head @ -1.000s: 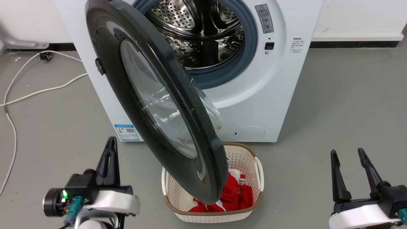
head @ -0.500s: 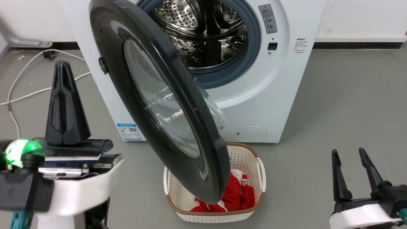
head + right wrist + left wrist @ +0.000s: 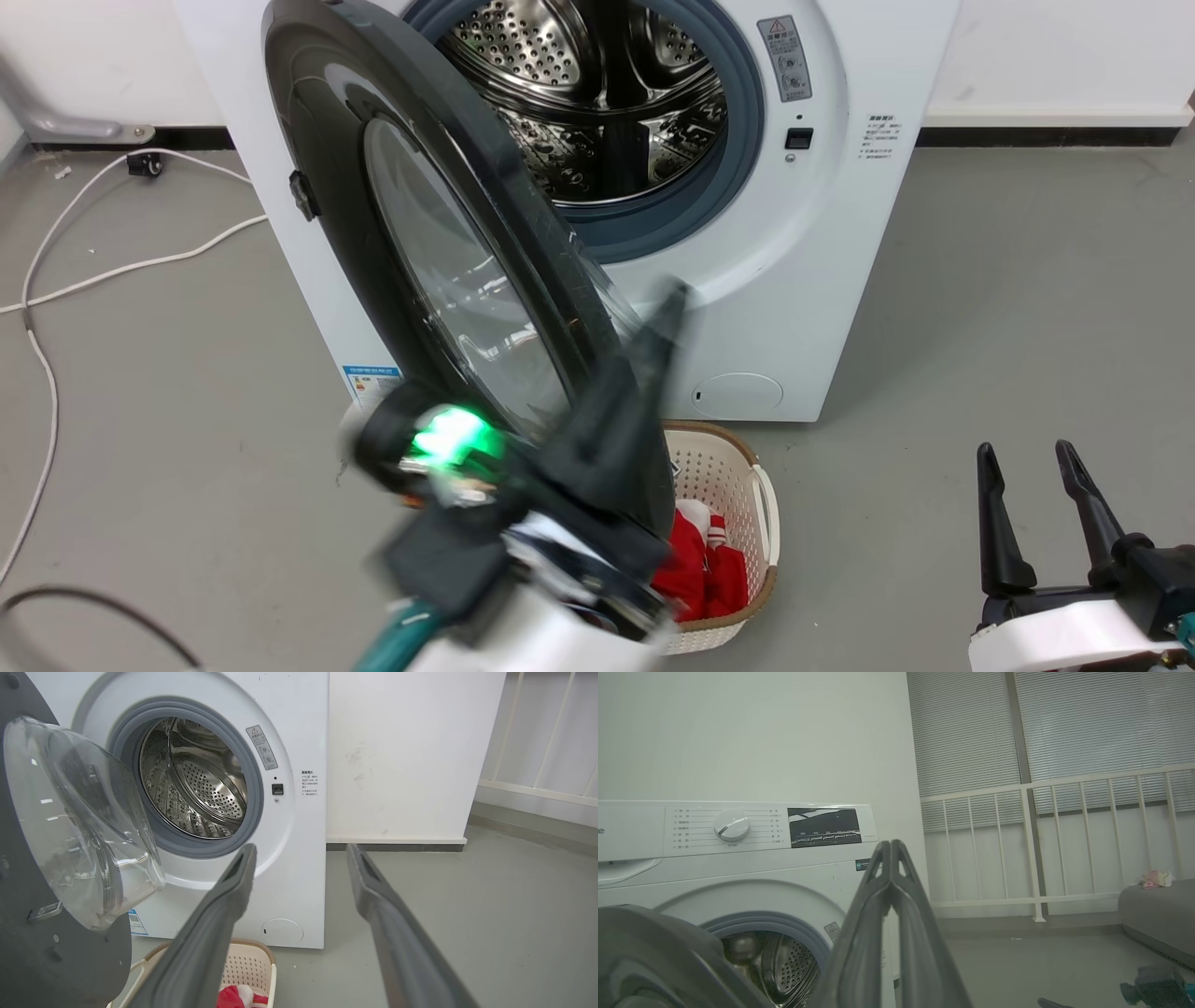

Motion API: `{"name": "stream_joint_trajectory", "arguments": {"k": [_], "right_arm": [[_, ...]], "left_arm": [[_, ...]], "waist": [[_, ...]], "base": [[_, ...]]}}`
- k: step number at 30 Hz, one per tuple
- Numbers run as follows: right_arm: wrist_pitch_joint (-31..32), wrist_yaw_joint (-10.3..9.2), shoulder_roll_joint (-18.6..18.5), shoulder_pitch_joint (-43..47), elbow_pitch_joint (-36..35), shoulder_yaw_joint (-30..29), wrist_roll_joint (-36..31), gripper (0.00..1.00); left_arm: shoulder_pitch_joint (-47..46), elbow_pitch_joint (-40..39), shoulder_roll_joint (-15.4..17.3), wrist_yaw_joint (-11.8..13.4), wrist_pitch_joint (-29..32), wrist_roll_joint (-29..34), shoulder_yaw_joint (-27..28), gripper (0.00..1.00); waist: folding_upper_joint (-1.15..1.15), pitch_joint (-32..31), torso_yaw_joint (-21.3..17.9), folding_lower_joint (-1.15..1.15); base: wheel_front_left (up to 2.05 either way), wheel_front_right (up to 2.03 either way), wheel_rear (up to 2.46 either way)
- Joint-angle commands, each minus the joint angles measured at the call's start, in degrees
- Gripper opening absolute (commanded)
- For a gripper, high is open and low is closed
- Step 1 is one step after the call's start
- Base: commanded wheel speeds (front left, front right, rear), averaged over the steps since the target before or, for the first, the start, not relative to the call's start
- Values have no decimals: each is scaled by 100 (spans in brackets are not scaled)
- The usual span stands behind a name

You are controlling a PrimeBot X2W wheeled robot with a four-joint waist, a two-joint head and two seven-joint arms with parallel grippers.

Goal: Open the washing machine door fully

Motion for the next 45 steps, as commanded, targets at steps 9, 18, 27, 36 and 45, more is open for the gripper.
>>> {"name": "stream_joint_trajectory", "arguments": {"k": [9, 18, 27, 36, 45], "right_arm": [[-17, -4, 14, -68, 72, 11, 94, 100], [6, -4, 14, -115, 126, 88, 172, 100], [3, -4, 14, -62, 190, 131, 254, 100], [-6, -4, 14, -75, 240, 143, 342, 100], [10, -4, 14, -127, 307, 180, 431, 100]], "left_arm": [[377, 979, 193, -67, 1484, -437, -1179, 0], [287, 2127, 120, 146, 1164, -402, -1264, 0], [67, 2695, 50, 635, 675, -519, -959, 0], [139, 2841, 72, 907, 568, -558, -805, 0], [178, 3006, 177, 1058, 481, -602, -663, 0]], "waist": [[0, -1, -18, -1], [0, 44, -86, -1], [0, 57, -191, -1], [0, 110, -154, -1], [0, 127, -114, -1]], "base": [[0, 0, 0], [0, 0, 0], [0, 0, 0], [0, 0, 0], [0, 0, 0]]}}
